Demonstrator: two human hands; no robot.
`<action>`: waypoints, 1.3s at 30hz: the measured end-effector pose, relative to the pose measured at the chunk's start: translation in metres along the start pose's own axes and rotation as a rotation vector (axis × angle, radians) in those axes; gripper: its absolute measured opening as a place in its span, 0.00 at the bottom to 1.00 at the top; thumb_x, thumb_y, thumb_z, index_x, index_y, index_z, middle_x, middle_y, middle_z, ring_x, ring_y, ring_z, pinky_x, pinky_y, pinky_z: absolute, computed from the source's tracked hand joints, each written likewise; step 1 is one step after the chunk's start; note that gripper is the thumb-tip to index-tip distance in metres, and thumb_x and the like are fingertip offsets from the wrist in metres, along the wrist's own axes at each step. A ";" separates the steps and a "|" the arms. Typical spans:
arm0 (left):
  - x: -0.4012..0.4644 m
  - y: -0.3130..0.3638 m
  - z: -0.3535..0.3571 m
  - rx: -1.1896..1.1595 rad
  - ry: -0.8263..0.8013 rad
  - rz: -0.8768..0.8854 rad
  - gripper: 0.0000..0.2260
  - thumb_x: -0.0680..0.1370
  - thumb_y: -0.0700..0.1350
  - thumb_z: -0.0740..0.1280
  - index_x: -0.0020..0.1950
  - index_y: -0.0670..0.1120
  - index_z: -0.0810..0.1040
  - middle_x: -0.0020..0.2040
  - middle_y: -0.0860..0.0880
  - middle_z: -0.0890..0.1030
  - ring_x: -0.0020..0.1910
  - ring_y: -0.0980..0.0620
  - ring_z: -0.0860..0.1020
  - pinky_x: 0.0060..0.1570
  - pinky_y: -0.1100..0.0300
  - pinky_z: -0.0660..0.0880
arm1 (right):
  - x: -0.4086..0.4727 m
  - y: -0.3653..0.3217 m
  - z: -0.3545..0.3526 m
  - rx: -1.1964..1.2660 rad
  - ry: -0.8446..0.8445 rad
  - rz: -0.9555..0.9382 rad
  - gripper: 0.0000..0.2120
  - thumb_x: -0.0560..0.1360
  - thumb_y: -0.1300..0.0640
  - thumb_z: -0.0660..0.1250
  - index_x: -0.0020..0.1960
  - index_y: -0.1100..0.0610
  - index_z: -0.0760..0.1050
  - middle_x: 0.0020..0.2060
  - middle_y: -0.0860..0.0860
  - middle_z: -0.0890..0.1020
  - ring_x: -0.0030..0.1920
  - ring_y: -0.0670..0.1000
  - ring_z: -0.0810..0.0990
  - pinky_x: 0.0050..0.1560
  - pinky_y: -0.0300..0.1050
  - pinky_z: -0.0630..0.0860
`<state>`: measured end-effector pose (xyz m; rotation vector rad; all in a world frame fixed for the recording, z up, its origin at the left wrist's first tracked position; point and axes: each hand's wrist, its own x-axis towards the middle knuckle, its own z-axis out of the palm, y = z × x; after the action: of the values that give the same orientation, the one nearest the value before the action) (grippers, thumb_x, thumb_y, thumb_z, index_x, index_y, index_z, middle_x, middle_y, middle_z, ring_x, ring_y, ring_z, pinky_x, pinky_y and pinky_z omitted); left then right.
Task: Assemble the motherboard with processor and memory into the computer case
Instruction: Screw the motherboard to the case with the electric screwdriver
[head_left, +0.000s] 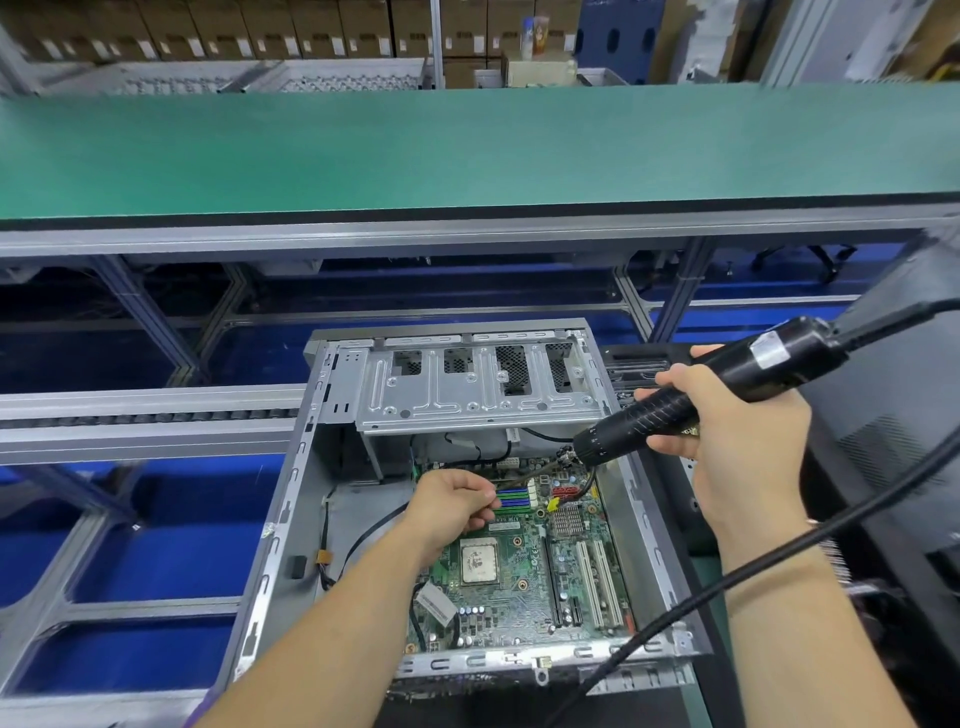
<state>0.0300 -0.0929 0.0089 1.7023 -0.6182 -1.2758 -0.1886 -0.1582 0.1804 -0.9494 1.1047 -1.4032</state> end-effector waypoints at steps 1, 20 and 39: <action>0.000 0.000 0.000 -0.003 0.001 -0.004 0.03 0.79 0.35 0.68 0.49 0.38 0.82 0.39 0.45 0.85 0.35 0.53 0.81 0.39 0.62 0.79 | 0.000 0.000 0.000 0.001 -0.003 -0.002 0.11 0.70 0.67 0.74 0.50 0.58 0.78 0.41 0.60 0.84 0.40 0.59 0.88 0.23 0.42 0.77; 0.002 -0.001 0.001 -0.041 0.005 -0.014 0.05 0.77 0.30 0.68 0.49 0.38 0.81 0.42 0.42 0.86 0.36 0.52 0.82 0.38 0.63 0.80 | -0.002 -0.001 0.003 -0.014 -0.020 0.008 0.10 0.71 0.67 0.73 0.50 0.59 0.77 0.42 0.60 0.84 0.40 0.59 0.88 0.22 0.42 0.77; 0.003 -0.003 0.000 0.017 0.050 0.020 0.04 0.76 0.33 0.72 0.45 0.41 0.81 0.38 0.44 0.84 0.35 0.53 0.80 0.37 0.65 0.77 | -0.005 0.002 0.003 -0.016 -0.088 -0.067 0.10 0.72 0.68 0.73 0.51 0.60 0.77 0.36 0.55 0.85 0.40 0.60 0.88 0.22 0.43 0.77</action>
<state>0.0304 -0.0942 0.0050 1.7320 -0.6166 -1.2133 -0.1845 -0.1537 0.1798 -1.0582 1.0282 -1.3955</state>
